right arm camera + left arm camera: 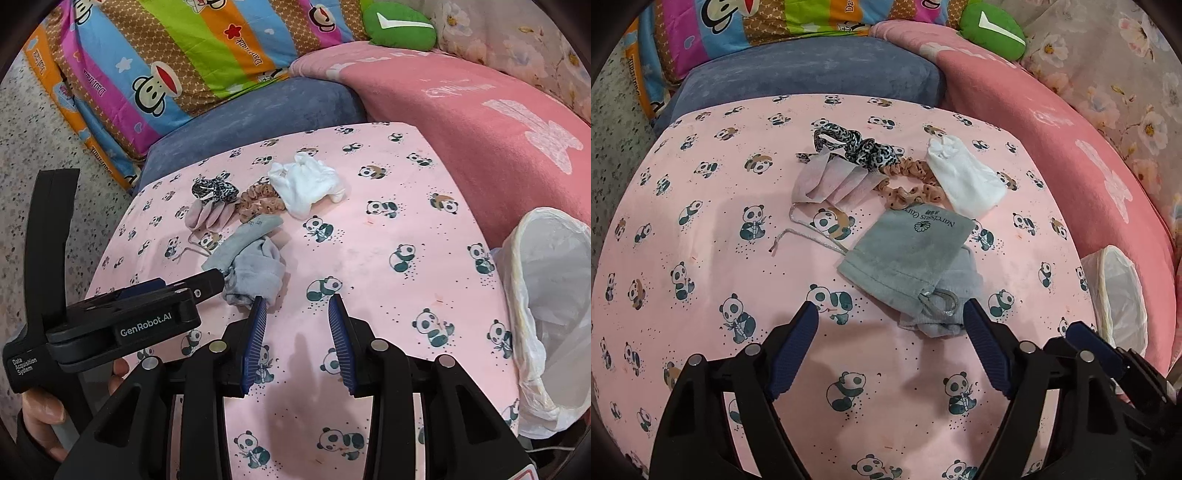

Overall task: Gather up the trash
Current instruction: 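Move both tools back over the grey pouch and light blue sock, then grasp the grey pouch with the left tool while the right tool grasps the light blue sock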

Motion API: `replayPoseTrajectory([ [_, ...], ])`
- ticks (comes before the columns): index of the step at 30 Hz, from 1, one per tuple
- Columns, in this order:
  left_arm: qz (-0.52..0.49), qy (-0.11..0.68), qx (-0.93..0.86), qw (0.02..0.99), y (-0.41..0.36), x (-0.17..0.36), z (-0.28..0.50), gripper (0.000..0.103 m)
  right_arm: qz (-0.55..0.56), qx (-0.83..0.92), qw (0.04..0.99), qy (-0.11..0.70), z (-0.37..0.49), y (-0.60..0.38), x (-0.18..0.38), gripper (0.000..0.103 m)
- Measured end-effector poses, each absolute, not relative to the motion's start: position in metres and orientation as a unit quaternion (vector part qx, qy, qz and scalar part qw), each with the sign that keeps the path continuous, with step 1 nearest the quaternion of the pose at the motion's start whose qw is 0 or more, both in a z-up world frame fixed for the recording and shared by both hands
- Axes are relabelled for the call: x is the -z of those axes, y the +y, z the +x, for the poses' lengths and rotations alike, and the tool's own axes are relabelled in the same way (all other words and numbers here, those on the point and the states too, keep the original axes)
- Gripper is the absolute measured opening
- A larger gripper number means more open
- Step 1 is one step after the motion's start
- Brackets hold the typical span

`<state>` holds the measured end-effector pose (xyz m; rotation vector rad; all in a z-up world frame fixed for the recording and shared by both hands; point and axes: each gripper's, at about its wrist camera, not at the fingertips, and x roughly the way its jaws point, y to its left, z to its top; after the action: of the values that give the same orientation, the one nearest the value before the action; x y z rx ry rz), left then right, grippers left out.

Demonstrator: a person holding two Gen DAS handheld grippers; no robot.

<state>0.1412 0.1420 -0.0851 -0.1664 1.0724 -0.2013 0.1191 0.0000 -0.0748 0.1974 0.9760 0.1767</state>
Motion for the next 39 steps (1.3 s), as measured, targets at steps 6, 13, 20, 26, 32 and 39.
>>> replayPoseTrajectory([
  [6, -0.100, 0.524, 0.128, 0.836, 0.143, 0.096, 0.156, 0.054, 0.100, -0.100, 0.865, 0.480, 0.134, 0.014, 0.089, 0.037],
  [13, -0.139, 0.531, 0.175, 0.817, 0.148, 0.103, 0.162, 0.029, 0.100, -0.114, 0.858, 0.491, 0.151, 0.026, 0.101, 0.037],
  [20, -0.147, 0.527, 0.189, 0.815, 0.151, 0.102, 0.161, 0.016, 0.102, -0.123, 0.848, 0.505, 0.164, 0.033, 0.119, 0.031],
  [26, -0.140, 0.519, 0.181, 0.823, 0.152, 0.095, 0.159, 0.010, 0.096, -0.129, 0.850, 0.502, 0.162, 0.033, 0.118, 0.016],
  [32, -0.120, 0.505, 0.175, 0.836, 0.143, 0.078, 0.151, 0.008, 0.107, -0.120, 0.859, 0.486, 0.150, 0.022, 0.104, 0.014],
  [39, -0.093, 0.480, 0.178, 0.854, 0.121, 0.050, 0.139, 0.008, 0.116, -0.097, 0.879, 0.452, 0.130, -0.004, 0.074, 0.014],
])
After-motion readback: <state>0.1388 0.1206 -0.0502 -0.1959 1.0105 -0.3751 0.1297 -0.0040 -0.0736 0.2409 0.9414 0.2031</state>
